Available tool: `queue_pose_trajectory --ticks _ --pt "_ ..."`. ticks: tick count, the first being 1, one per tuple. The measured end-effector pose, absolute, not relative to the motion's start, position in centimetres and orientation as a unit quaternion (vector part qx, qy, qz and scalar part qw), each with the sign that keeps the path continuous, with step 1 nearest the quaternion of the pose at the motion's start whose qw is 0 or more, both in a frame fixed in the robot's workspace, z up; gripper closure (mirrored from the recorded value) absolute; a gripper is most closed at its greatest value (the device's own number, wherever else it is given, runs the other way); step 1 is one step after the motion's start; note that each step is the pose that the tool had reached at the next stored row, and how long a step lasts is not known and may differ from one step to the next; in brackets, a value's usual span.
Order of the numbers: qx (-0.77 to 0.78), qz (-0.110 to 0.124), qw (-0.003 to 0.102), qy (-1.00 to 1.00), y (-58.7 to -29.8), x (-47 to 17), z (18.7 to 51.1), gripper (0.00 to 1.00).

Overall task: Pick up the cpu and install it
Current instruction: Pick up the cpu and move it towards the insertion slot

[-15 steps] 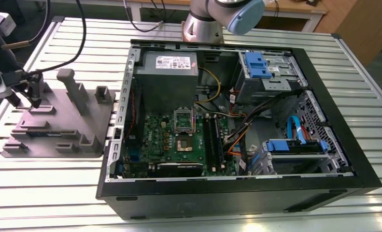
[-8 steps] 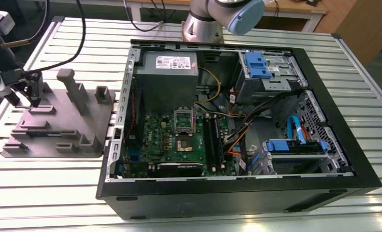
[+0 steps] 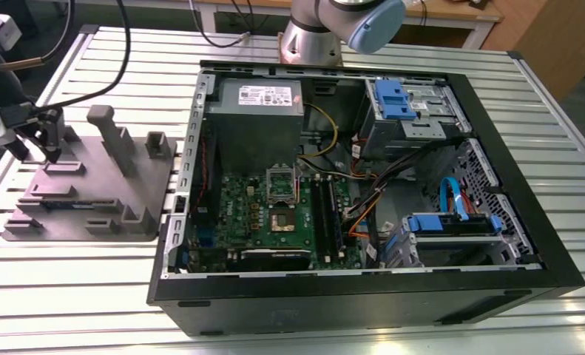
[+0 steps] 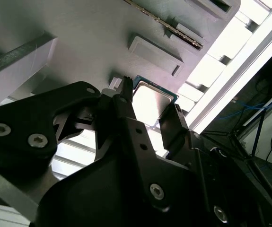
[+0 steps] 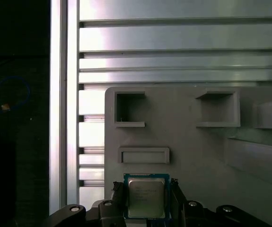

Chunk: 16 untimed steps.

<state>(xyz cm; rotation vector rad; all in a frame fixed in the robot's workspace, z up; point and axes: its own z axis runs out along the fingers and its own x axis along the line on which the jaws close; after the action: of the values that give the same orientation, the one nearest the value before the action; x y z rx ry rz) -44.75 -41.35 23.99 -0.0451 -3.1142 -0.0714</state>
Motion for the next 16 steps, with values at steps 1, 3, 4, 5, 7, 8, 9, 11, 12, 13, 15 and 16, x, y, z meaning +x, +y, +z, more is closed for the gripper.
queue_pose_trajectory --ticks 1,3,4,5,7,8,9,11,12,13,15,16 --pt "-0.014 -0.023 0.013 -1.0 -41.35 -44.75 24.04 0.53" --pt "-0.015 -0.023 0.013 -1.0 -41.35 -44.75 24.15 0.53" --pt "-0.015 -0.023 0.013 -1.0 -41.35 -44.75 24.19 0.53" --pt "-0.014 -0.023 0.013 -1.0 -41.35 -44.74 24.21 0.53" --pt "-0.015 -0.023 0.013 -1.0 -41.35 -44.75 24.33 0.53" --pt "-0.015 -0.023 0.013 -1.0 -41.35 -44.75 24.35 0.53" --pt "-0.014 -0.023 0.013 -1.0 -41.35 -44.75 24.4 0.53" --pt "-0.015 -0.023 0.013 -1.0 -41.35 -44.75 24.48 0.53" --pt "-0.015 -0.023 0.013 -1.0 -41.35 -44.75 24.54 0.53" --pt "-0.015 -0.023 0.013 -1.0 -41.35 -44.75 24.58 0.53" --pt "-0.015 -0.023 0.013 -1.0 -41.35 -44.75 24.68 0.53" --pt "-0.015 -0.023 0.013 -1.0 -41.35 -44.75 24.72 0.53"
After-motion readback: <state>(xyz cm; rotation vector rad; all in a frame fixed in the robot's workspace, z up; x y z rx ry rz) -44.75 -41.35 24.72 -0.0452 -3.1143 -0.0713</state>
